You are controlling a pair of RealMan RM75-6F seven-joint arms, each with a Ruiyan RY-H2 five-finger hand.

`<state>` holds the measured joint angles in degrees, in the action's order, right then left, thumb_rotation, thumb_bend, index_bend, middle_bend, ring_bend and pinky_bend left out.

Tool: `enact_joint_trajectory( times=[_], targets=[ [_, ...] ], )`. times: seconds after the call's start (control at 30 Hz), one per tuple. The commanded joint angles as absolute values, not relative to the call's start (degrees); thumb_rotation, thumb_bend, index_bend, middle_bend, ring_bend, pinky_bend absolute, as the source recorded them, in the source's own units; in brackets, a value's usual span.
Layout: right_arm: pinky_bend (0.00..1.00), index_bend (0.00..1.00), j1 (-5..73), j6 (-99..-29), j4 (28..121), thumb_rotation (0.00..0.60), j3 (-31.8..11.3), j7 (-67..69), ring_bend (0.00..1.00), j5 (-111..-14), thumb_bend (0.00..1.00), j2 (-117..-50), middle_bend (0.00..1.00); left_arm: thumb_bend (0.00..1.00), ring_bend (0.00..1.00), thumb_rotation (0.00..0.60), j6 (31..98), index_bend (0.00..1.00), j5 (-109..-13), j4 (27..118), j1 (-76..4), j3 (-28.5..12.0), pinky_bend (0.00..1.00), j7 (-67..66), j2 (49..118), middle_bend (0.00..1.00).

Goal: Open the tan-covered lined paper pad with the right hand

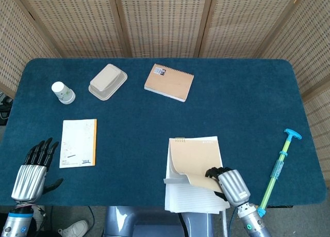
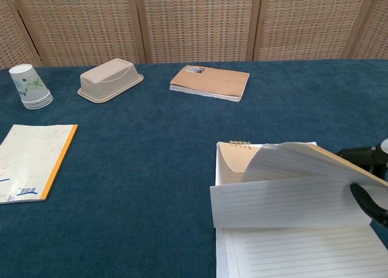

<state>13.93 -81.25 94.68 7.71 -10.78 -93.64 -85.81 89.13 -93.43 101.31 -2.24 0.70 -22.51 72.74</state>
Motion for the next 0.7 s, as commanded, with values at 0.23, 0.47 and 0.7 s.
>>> enact_joint_trajectory(
  times=[0.23, 0.47, 0.7],
  targets=[
    [0.61, 0.62, 11.96, -82.08, 95.36, 0.6, 9.51, -11.44, 0.6, -96.61, 0.81, -84.65, 0.66, 0.1, 0.0, 0.6, 88.95, 0.0, -93.38, 101.22, -2.25, 0.67, 0.09, -22.53, 72.78, 0.0],
    [0.61, 0.62, 11.41, -82.37, 94.96, 0.6, 9.2, -11.6, 0.6, -98.3, 0.81, -84.21, 0.66, 0.1, 0.0, 0.6, 89.08, 0.0, -93.68, 101.09, -2.21, 0.69, 0.09, -22.79, 73.07, 0.0],
    [0.61, 0.62, 14.63, -80.2, 96.17, 0.6, 2.92, -13.87, 0.6, -97.31, 0.81, -84.98, 0.66, 0.1, 0.0, 0.6, 89.21, 0.0, -93.76, 100.78, -2.21, 0.52, 0.09, -22.76, 73.24, 0.0]
  ],
)
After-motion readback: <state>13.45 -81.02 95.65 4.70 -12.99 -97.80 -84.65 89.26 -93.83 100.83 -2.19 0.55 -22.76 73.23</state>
